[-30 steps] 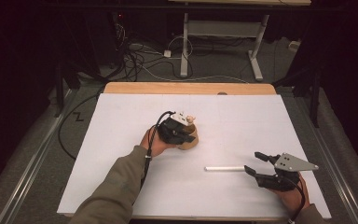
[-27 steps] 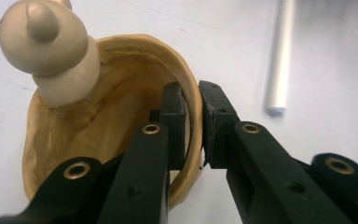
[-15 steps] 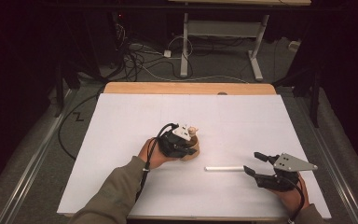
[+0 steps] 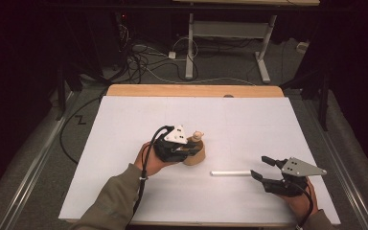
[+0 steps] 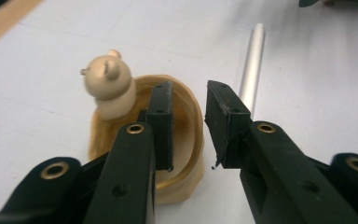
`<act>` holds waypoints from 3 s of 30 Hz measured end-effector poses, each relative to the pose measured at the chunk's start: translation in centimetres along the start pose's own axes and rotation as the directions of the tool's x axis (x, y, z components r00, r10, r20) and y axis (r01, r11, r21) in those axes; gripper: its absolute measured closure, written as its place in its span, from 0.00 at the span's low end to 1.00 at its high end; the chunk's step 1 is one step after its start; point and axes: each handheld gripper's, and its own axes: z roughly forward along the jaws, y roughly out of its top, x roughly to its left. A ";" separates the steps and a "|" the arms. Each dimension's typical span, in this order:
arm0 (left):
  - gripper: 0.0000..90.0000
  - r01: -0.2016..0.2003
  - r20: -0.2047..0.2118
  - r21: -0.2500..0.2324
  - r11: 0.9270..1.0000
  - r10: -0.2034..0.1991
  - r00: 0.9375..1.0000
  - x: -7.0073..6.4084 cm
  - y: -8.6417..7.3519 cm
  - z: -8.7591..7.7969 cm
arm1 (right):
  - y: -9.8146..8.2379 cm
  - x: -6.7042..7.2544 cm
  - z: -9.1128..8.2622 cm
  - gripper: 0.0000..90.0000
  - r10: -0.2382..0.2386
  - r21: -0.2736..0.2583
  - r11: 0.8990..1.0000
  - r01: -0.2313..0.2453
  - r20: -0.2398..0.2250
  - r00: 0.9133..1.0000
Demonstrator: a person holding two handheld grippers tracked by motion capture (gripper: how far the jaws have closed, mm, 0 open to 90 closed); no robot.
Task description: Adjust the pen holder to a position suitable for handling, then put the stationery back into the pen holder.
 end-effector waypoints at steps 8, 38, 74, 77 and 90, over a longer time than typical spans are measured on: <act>0.70 -0.016 -0.101 -0.065 0.998 0.010 0.995 -0.6 -1.6 -2.2 | 0.0 0.1 0.0 0.38 -0.003 -0.003 1.000 0.003 0.005 1.000; 0.22 -0.075 -0.357 -0.100 0.992 0.035 0.933 -3.3 -8.3 -5.6 | 0.4 0.0 -0.7 0.33 -0.035 -0.026 0.999 0.036 0.025 0.999; 0.22 0.083 -0.363 -0.044 0.996 -0.093 0.927 -4.9 -15.9 -8.5 | 1.0 0.2 0.6 0.30 -0.076 0.048 0.996 0.080 -0.069 0.995; 0.22 0.086 -0.361 -0.038 0.996 -0.094 0.928 -4.8 -16.0 -8.5 | 1.4 0.3 1.0 0.30 -0.090 0.086 0.991 0.098 -0.097 0.991; 0.22 0.095 -0.347 -0.032 0.995 -0.100 0.933 -4.3 -15.8 -8.3 | 5.7 1.0 3.8 0.37 -0.219 0.265 0.923 0.280 -0.235 0.947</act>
